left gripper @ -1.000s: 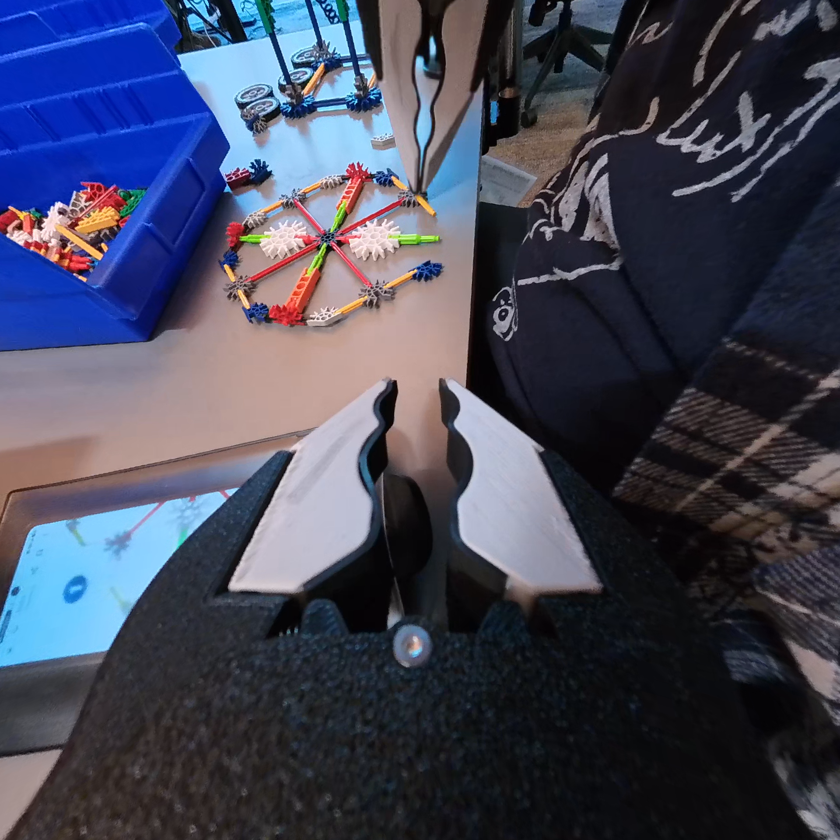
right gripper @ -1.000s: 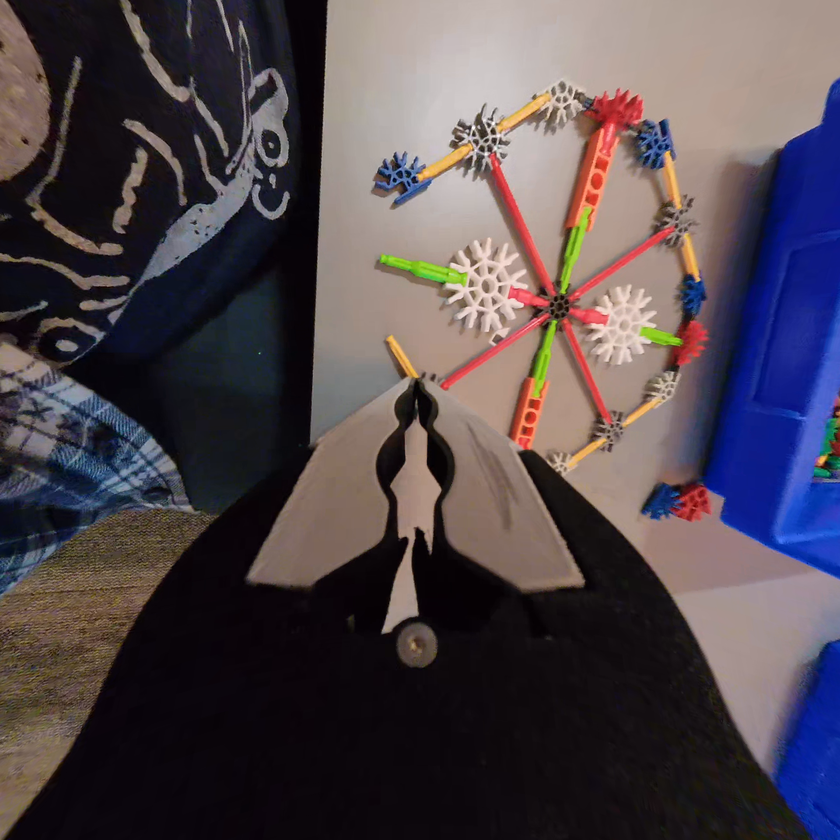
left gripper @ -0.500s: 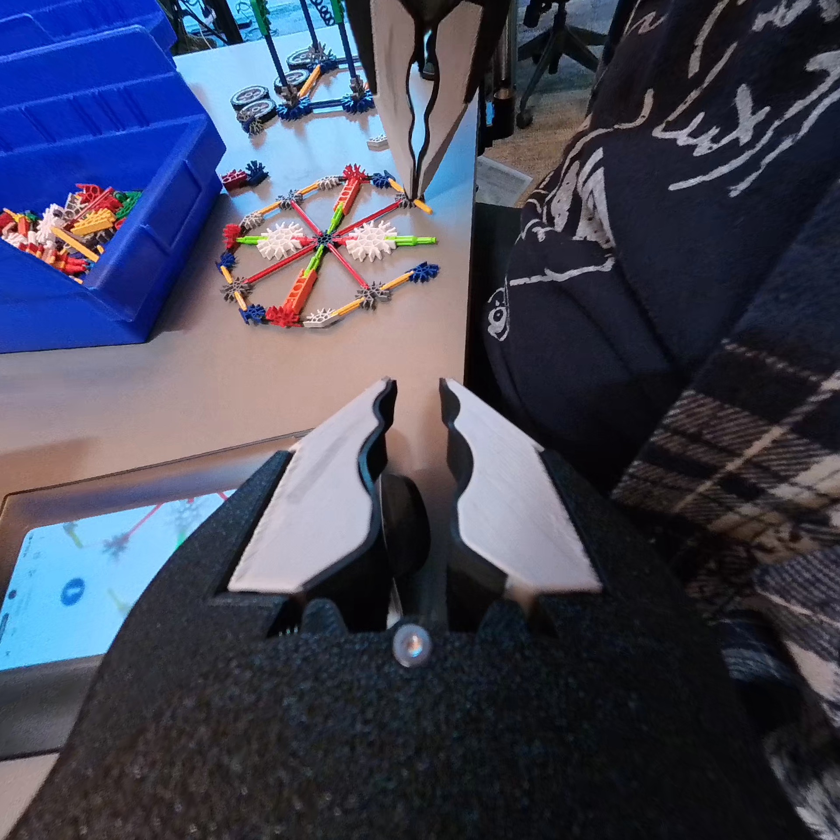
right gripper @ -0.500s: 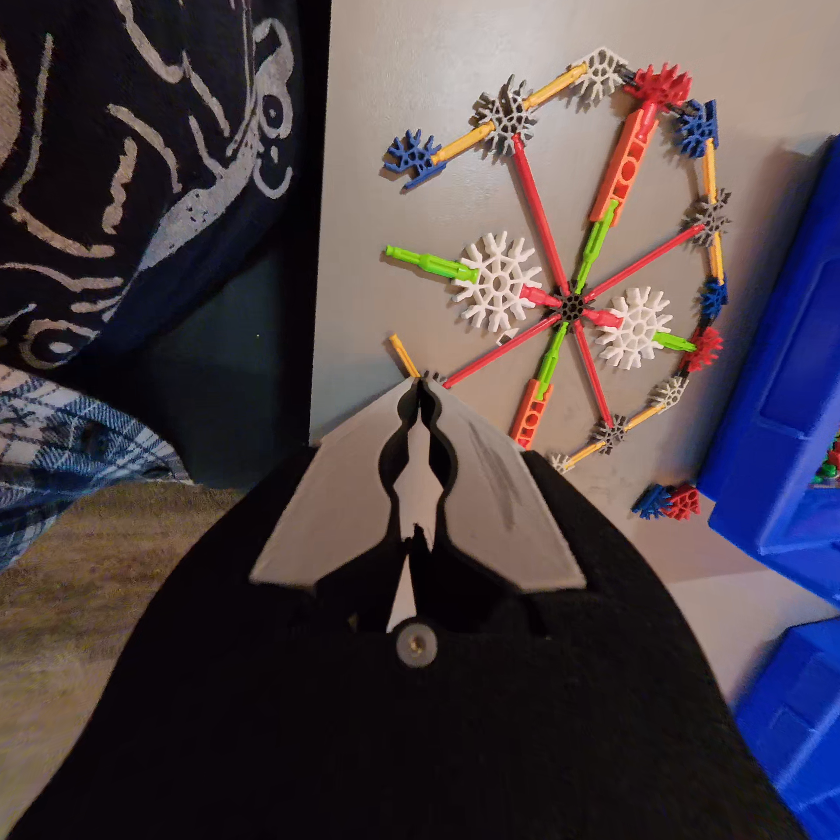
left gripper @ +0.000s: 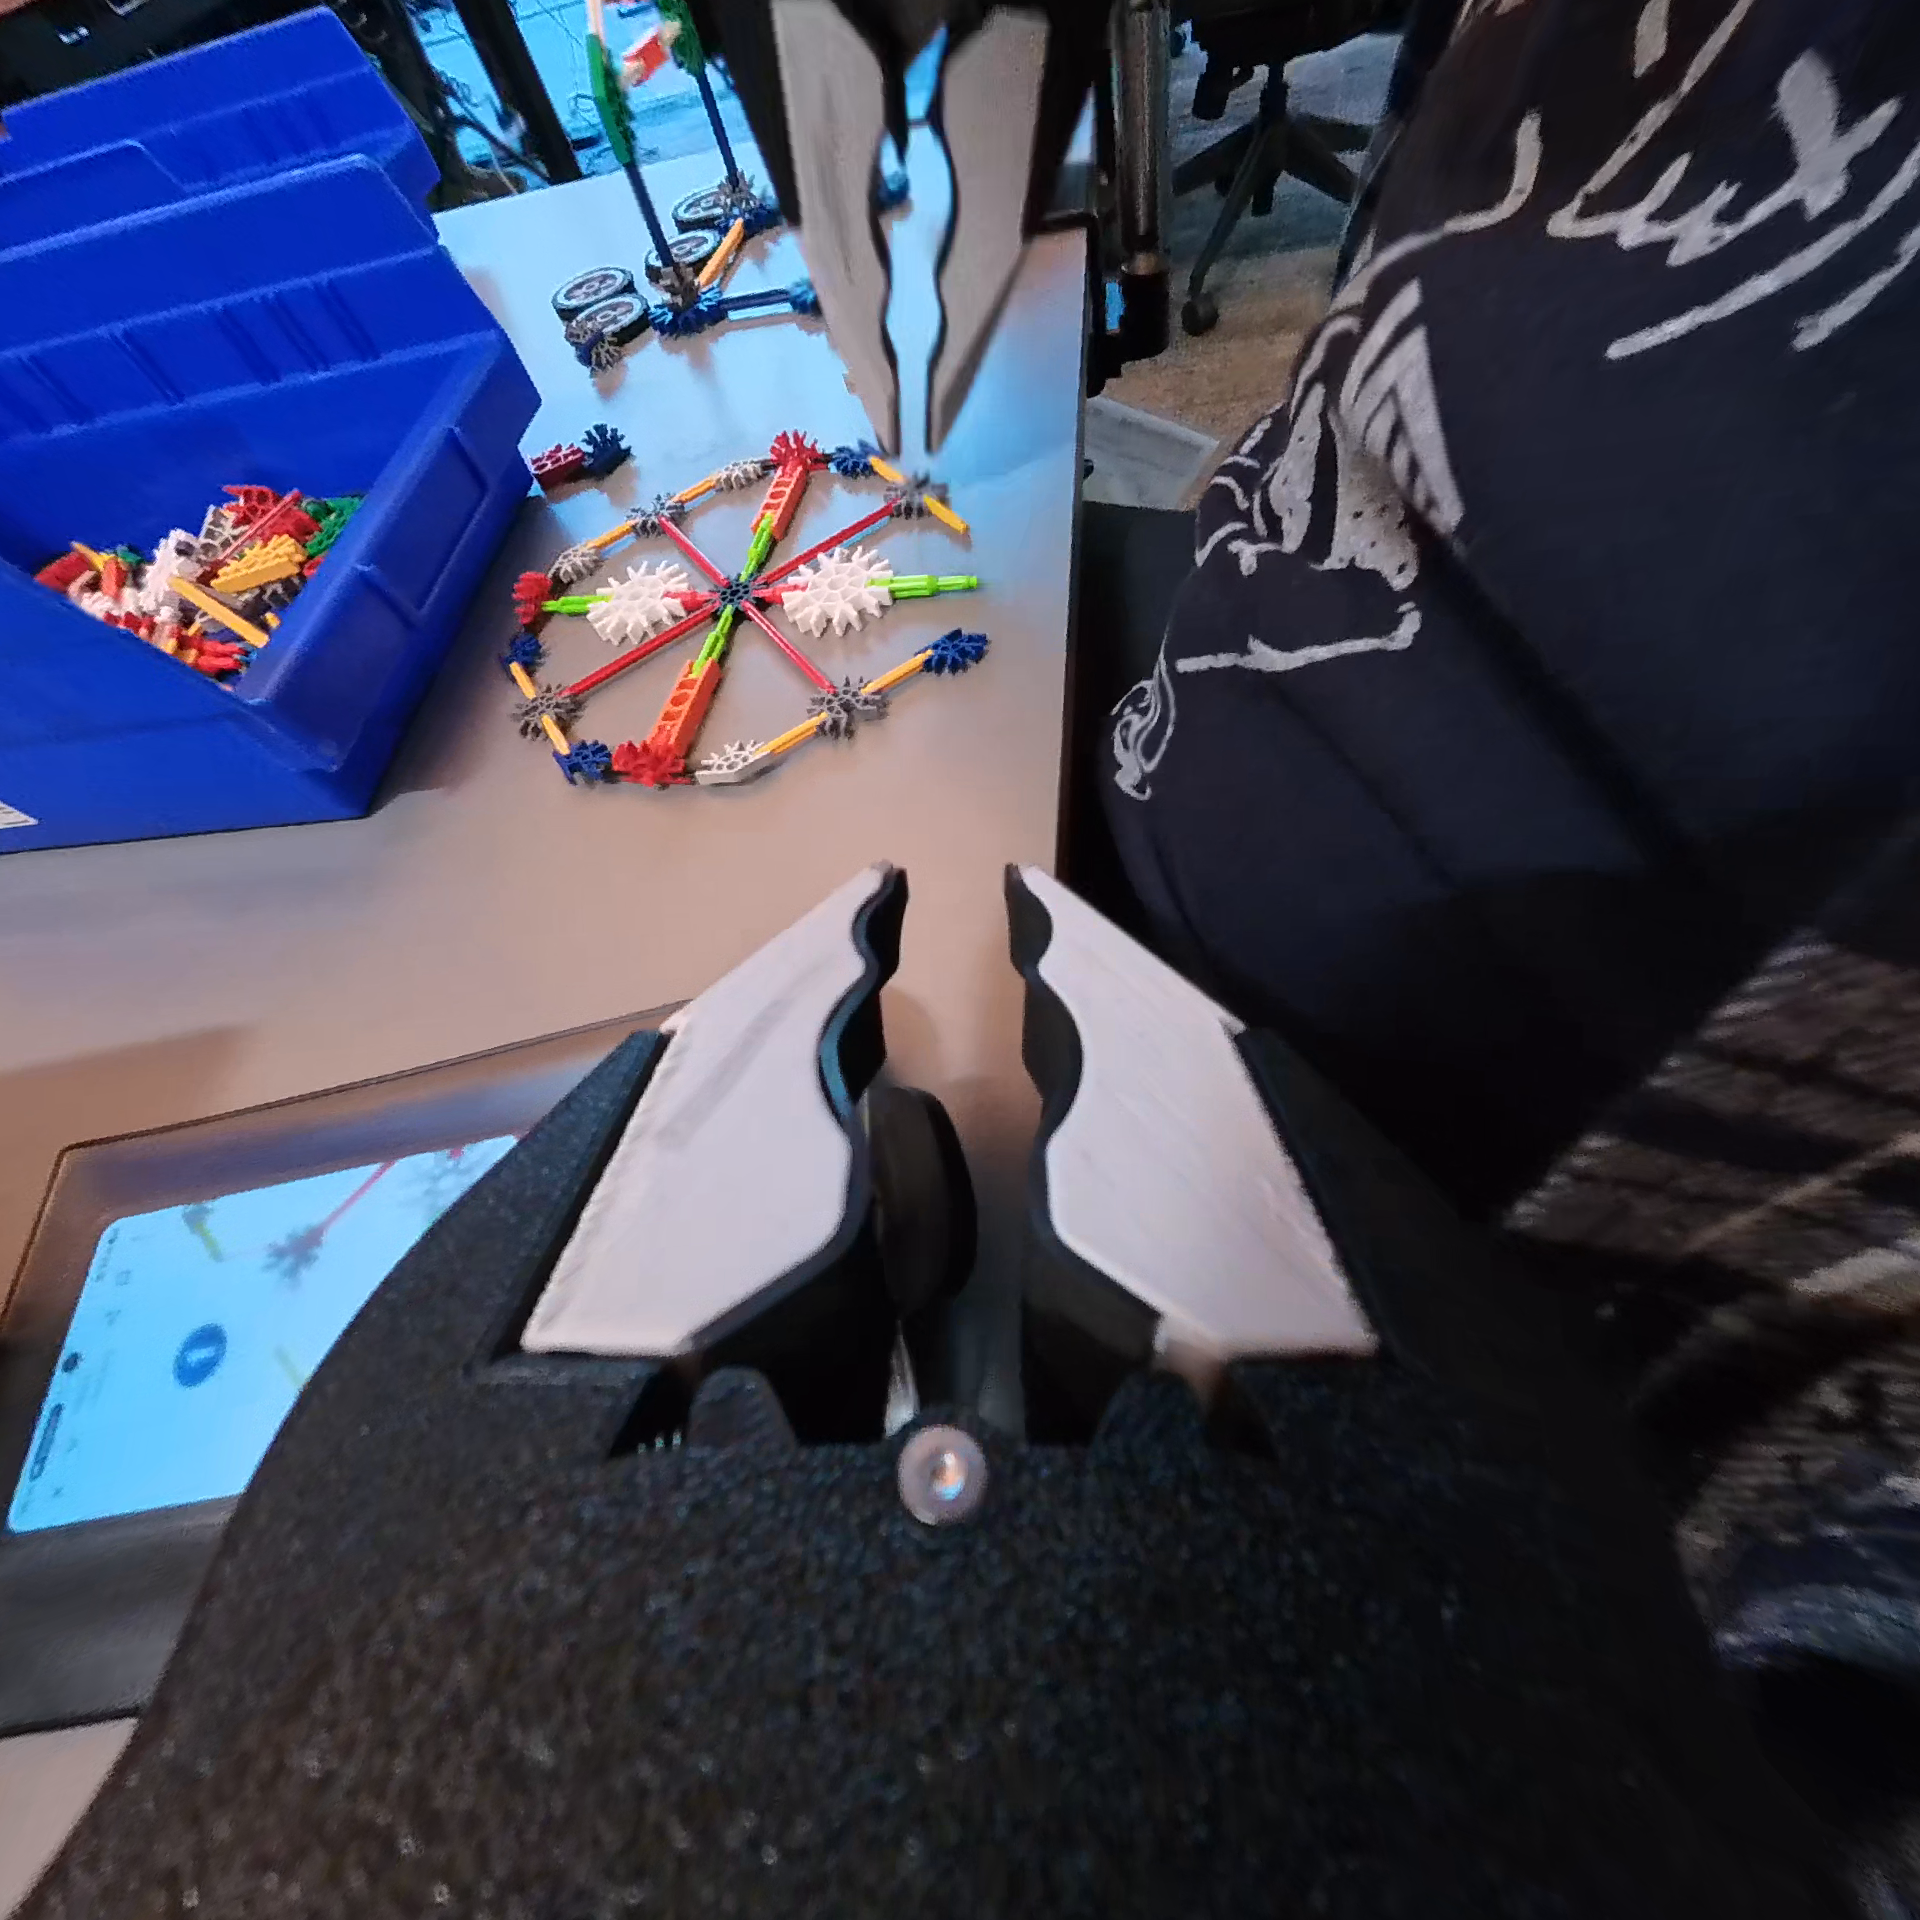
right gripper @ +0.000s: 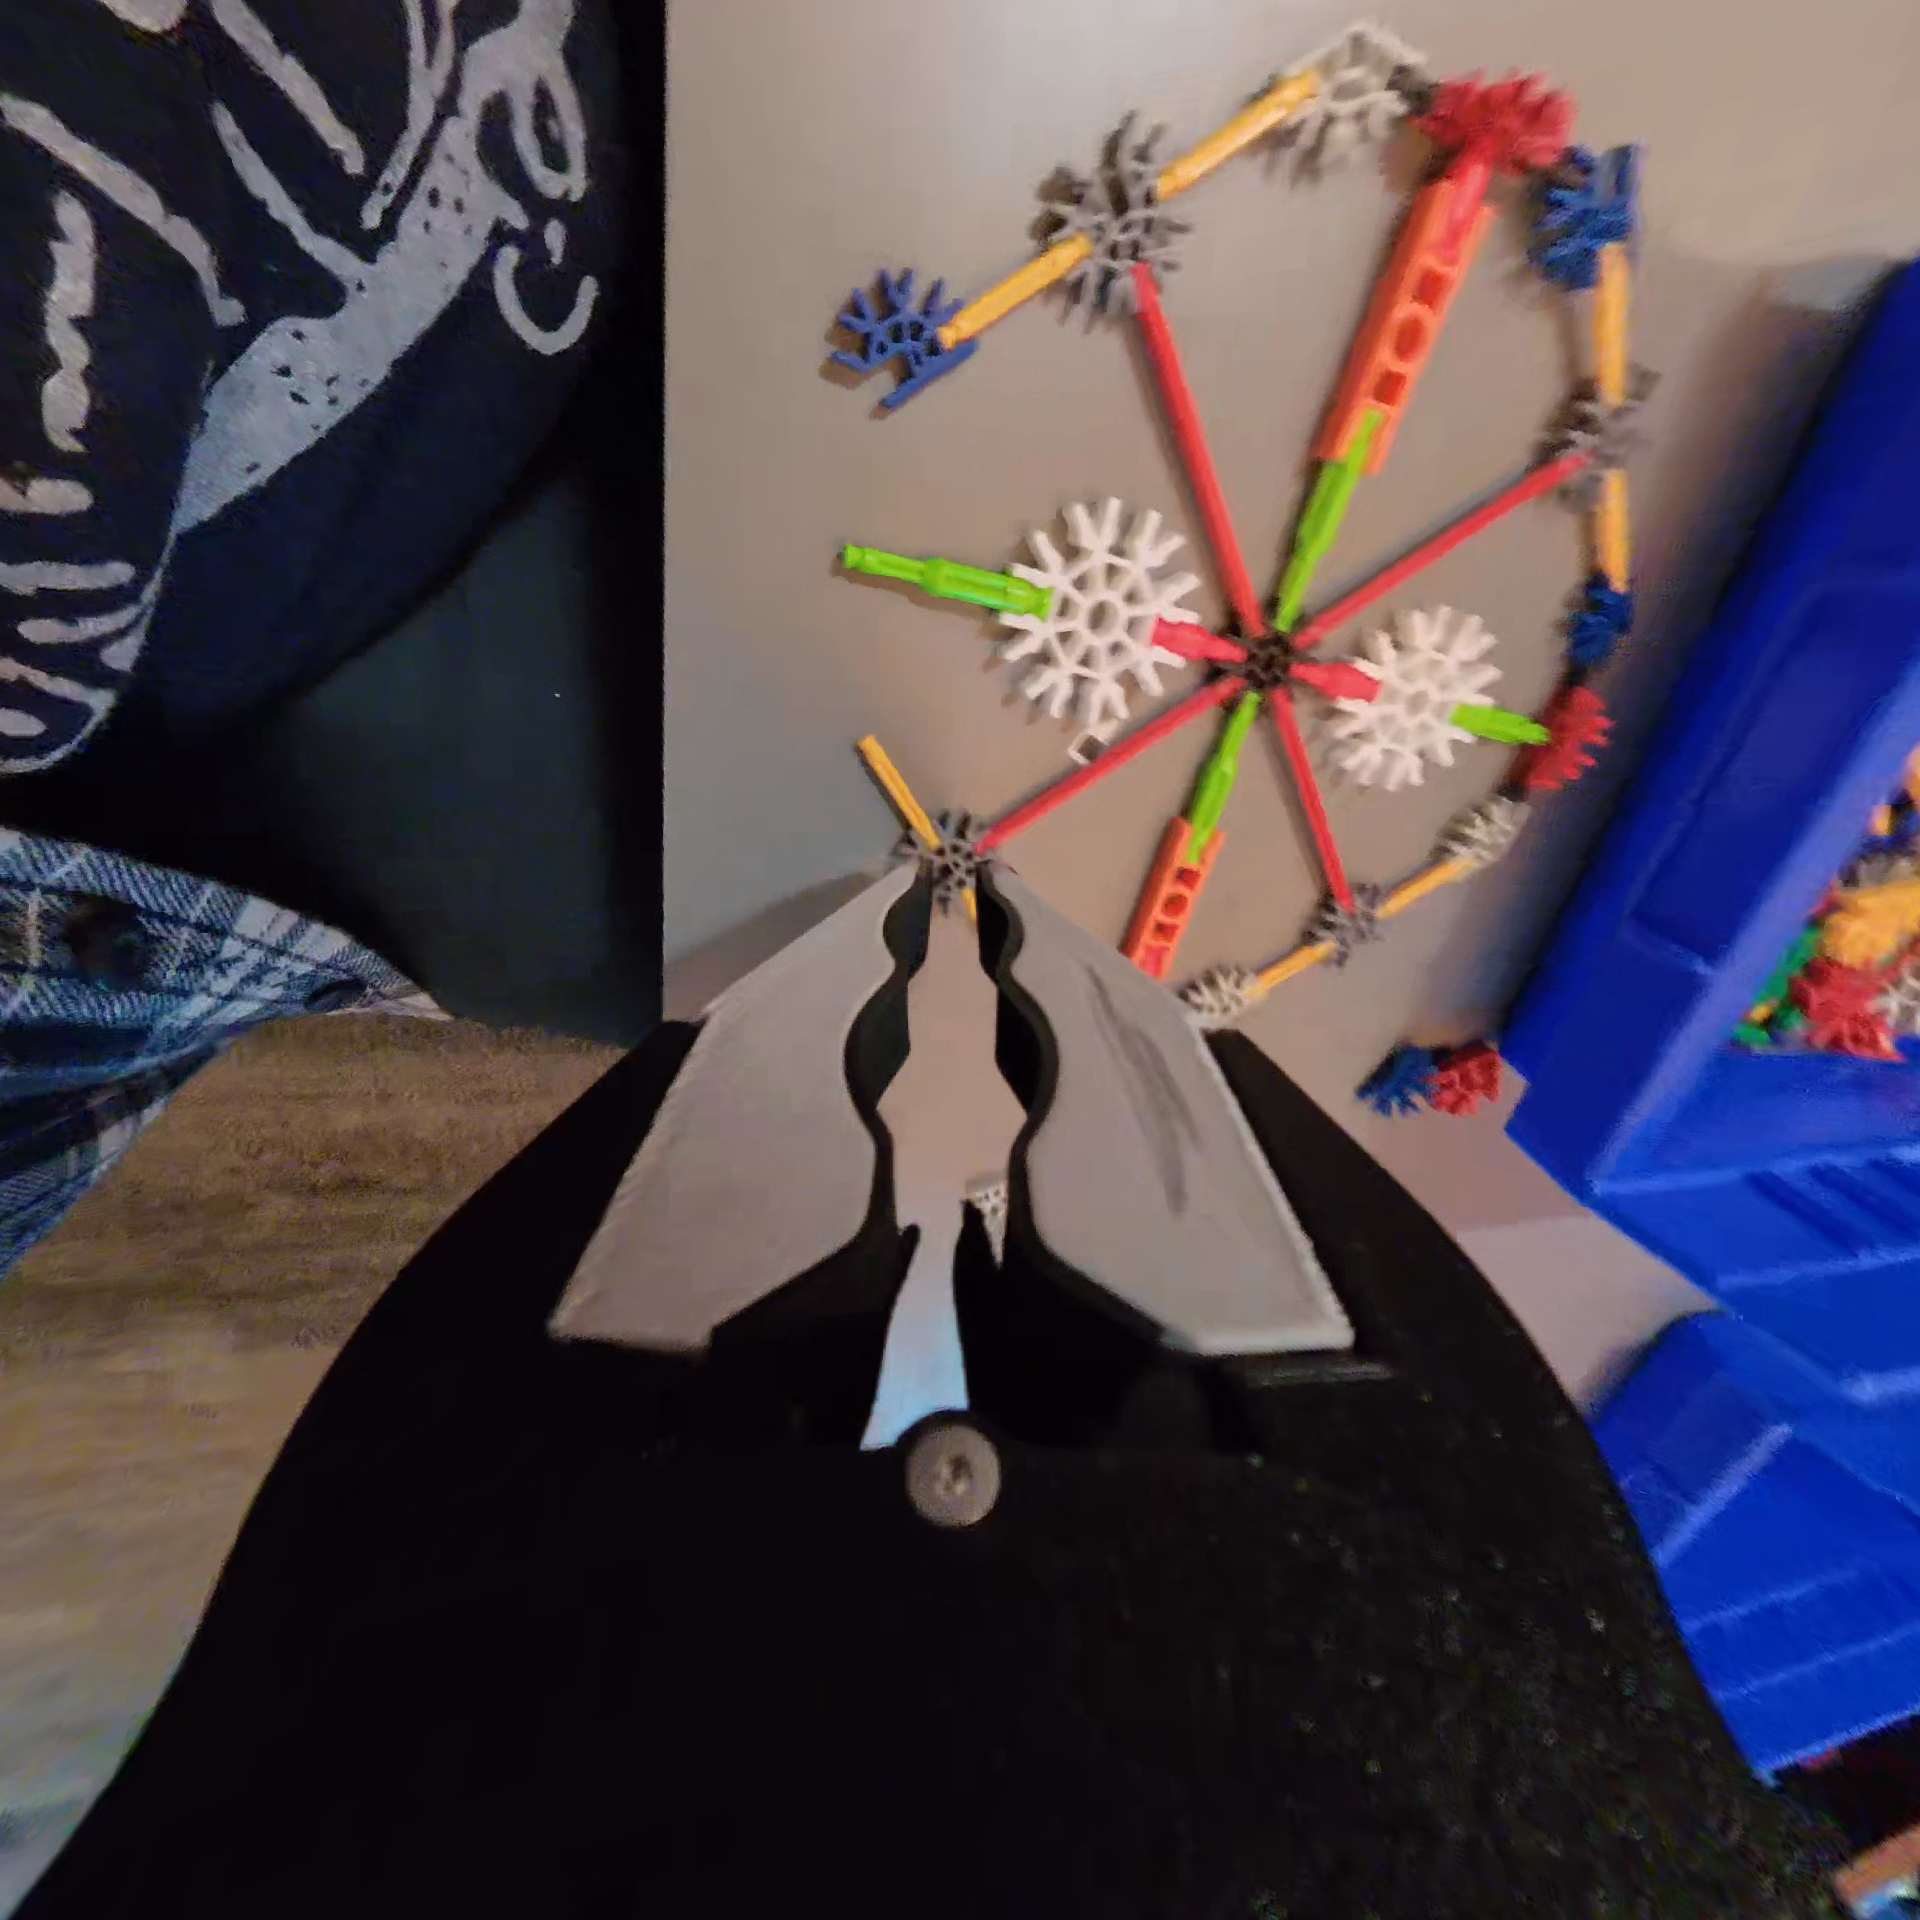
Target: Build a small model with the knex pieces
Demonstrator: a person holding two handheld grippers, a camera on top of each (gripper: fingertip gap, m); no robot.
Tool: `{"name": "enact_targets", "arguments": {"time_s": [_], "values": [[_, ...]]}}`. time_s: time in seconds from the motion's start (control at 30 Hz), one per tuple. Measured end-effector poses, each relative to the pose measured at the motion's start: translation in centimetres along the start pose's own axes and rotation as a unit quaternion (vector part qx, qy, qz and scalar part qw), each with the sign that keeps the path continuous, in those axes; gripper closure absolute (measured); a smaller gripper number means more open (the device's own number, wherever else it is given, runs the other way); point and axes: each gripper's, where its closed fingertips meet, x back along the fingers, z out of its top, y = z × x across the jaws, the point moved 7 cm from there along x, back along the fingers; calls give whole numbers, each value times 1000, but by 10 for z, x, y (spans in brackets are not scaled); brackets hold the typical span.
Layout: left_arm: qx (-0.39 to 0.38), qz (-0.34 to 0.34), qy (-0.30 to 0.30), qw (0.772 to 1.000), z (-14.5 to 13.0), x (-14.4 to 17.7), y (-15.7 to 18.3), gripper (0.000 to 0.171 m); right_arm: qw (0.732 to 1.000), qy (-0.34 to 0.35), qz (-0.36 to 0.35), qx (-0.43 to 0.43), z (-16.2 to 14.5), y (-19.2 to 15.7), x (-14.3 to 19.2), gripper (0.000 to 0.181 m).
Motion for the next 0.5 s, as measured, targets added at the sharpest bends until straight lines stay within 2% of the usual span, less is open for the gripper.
{"name": "enact_targets", "arguments": {"time_s": [0.27, 0.5], "values": [[-10, 24, 11, 1000, 3, 5, 4, 152, 988, 58, -76, -123, -31, 8, 43, 174], [-17, 37, -9, 999, 5, 16, 12, 151, 979, 85, -94, -157, -36, -5, 32, 174]]}}
